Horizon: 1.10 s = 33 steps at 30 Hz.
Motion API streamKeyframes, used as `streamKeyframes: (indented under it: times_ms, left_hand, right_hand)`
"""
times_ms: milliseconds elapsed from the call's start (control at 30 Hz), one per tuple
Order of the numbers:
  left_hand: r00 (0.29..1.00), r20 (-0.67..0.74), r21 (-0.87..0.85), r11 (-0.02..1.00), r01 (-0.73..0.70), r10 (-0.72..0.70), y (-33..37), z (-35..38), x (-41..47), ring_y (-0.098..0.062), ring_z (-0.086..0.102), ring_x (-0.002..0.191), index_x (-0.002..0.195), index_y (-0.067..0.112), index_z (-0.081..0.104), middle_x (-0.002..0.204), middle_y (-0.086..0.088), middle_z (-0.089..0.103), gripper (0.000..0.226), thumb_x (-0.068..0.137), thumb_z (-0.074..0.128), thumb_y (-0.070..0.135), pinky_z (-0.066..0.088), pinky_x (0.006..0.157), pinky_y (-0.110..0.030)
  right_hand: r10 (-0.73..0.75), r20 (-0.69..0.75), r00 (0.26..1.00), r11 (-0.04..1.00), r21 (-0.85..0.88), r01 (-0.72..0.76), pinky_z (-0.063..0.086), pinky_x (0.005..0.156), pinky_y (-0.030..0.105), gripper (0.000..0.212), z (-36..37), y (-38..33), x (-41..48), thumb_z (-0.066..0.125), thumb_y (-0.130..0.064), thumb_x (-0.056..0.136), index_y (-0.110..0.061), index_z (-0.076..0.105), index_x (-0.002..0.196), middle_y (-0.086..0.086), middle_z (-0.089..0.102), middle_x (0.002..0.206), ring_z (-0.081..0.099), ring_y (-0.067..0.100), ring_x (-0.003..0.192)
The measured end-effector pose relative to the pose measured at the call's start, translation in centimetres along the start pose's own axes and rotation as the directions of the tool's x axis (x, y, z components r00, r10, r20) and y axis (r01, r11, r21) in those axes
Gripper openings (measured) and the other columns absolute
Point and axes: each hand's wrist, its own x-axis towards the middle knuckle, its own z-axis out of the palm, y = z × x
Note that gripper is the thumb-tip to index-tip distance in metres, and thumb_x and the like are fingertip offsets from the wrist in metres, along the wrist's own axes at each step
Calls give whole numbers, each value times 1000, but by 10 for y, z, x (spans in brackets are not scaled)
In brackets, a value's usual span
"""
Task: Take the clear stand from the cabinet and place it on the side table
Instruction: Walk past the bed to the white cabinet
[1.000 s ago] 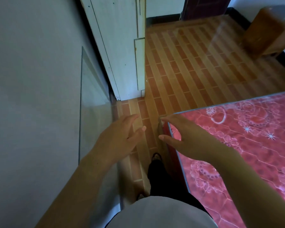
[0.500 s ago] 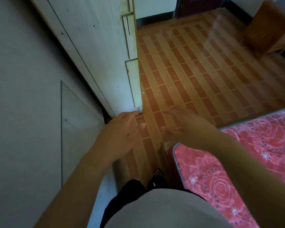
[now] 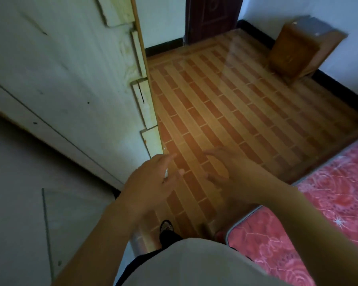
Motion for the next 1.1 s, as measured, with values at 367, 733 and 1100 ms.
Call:
streamKeyframes:
  times_ms: [367, 733, 1100]
  left_hand:
    - [957, 152, 12, 968, -250, 245, 20, -43, 144, -6, 33, 132, 140, 34, 30, 146, 14, 33, 55, 89, 37, 54, 34, 106, -33]
    - [910, 236, 54, 931, -362, 341, 112, -46, 339, -6, 34, 130, 140, 36, 27, 148, 16, 30, 53, 91, 36, 53, 34, 101, -28]
    - [915, 200, 63, 927, -369, 350, 217, -65, 512, -10, 30, 135, 141, 34, 27, 148, 14, 31, 55, 91, 35, 54, 33, 108, -38]
  right_hand:
    - [242, -193, 951, 958, 203, -203, 41, 99, 31, 57, -42, 39, 69, 53, -48, 85, -33, 34, 136, -8, 39, 142, 46, 11, 121]
    - [337, -245, 909, 929, 242, -279, 38, 96, 25, 57, -133, 162, 171, 51, -47, 87, -31, 32, 138, -10, 38, 143, 41, 11, 126]
    - [391, -222, 893, 919, 154, -364, 35, 90, 22, 56, -268, 285, 261, 47, -51, 87, -35, 29, 137, -10, 34, 146, 41, 15, 126]
